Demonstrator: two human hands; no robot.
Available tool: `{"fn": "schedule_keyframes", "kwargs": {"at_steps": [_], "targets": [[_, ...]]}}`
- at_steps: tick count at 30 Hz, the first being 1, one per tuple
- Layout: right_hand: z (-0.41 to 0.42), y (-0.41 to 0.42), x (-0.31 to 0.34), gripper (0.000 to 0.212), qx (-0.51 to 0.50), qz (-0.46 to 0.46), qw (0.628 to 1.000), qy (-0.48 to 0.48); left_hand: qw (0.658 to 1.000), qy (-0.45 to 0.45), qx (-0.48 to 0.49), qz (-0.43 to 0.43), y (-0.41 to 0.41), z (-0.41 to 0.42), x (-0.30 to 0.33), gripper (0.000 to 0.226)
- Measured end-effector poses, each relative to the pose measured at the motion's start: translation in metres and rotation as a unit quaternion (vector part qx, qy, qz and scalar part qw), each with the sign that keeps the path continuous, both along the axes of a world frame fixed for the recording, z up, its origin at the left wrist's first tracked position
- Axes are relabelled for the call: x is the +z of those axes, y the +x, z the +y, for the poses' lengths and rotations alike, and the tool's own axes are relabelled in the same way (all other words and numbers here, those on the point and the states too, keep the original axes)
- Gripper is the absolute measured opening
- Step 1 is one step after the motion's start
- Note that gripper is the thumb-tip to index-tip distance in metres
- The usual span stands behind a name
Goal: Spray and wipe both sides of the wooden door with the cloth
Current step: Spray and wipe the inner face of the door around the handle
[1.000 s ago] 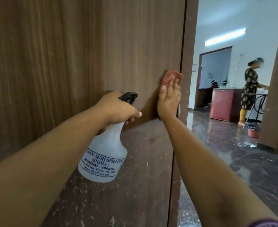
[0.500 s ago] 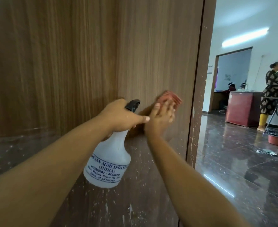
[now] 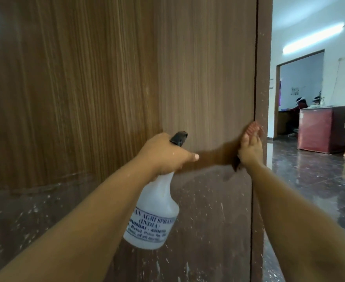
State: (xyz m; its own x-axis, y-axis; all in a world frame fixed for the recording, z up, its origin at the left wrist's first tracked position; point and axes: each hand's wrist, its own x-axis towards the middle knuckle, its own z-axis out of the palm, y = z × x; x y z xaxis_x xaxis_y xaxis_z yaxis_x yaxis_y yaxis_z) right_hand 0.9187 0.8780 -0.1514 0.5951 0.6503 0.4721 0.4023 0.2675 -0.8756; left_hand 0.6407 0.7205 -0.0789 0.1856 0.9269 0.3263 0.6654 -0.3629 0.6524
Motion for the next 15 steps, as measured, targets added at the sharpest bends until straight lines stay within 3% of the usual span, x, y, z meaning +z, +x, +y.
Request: {"fn": "schedule_keyframes", "kwargs": {"at_steps": [8, 12, 15], "targets": [[-0.013, -0.045, -0.044, 0.059, -0.066, -0.052, 0.995, -0.044, 0.999, -0.017, 0.030, -0.038, -0.010, 0.003, -0.012, 0.045], [-0.034, -0.063, -0.015, 0.061, -0.039, -0.019, 0.998, 0.051, 0.997, -0.026, 0.038, -0.068, -0.018, -0.008, -0.019, 0.033], [-0.051, -0.126, 0.023, 0.054, -0.025, -0.103, 0.980, 0.168, 0.992, -0.015, 0.042, -0.120, -0.031, -0.025, -0.017, 0.024]]}}
